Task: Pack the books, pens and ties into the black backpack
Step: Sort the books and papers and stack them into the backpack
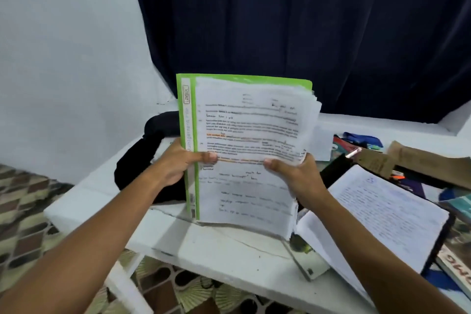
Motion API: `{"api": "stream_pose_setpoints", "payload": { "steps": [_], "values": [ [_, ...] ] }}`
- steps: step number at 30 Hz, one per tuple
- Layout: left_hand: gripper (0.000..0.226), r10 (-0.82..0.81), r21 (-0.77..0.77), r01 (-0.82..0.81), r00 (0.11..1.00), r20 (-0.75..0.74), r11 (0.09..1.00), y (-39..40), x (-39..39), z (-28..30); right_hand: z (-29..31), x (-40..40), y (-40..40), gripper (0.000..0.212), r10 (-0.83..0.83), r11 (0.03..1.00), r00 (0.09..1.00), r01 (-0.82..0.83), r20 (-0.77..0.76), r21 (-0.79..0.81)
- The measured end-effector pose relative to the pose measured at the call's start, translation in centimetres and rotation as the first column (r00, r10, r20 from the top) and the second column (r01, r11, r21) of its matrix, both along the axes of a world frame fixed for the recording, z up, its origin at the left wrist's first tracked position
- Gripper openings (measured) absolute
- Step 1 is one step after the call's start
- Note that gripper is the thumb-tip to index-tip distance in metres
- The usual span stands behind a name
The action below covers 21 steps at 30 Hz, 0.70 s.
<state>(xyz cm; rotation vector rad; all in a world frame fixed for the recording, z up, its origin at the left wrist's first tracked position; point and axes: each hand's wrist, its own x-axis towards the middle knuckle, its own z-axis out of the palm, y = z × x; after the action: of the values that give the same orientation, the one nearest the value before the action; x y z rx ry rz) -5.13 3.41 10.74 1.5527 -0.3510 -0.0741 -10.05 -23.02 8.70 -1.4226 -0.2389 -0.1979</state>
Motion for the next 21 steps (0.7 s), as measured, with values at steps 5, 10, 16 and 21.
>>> {"api": "stream_pose_setpoints", "payload": {
  "steps": [5,10,16,21],
  "values": [
    [0.091,0.002,0.012,-0.002,1.0,-0.016,1.0,6.1,-0.7,-1.3,-1.4,-0.4,5.7,0.033,0.013,0.999,1.0,-0.013,0.014,-0.032],
    [0.079,-0.015,0.014,0.015,1.0,-0.023,1.0,8.0,-0.5,-4.0,-3.3,-1.2,8.1,0.033,-0.009,1.0,1.0,0.009,-0.001,-0.002],
    [0.08,-0.069,0.026,0.069,0.997,-0.028,0.997,8.5,0.3,-5.1,-4.0,-2.1,9.3,0.027,-0.081,0.994,0.997,0.081,0.008,0.067],
    [0.087,-0.104,0.035,0.106,0.993,-0.054,0.994,8.9,0.1,-5.6,-4.9,-2.5,10.1,0.029,-0.145,0.988,0.989,0.144,0.007,0.053]
  ]
}}
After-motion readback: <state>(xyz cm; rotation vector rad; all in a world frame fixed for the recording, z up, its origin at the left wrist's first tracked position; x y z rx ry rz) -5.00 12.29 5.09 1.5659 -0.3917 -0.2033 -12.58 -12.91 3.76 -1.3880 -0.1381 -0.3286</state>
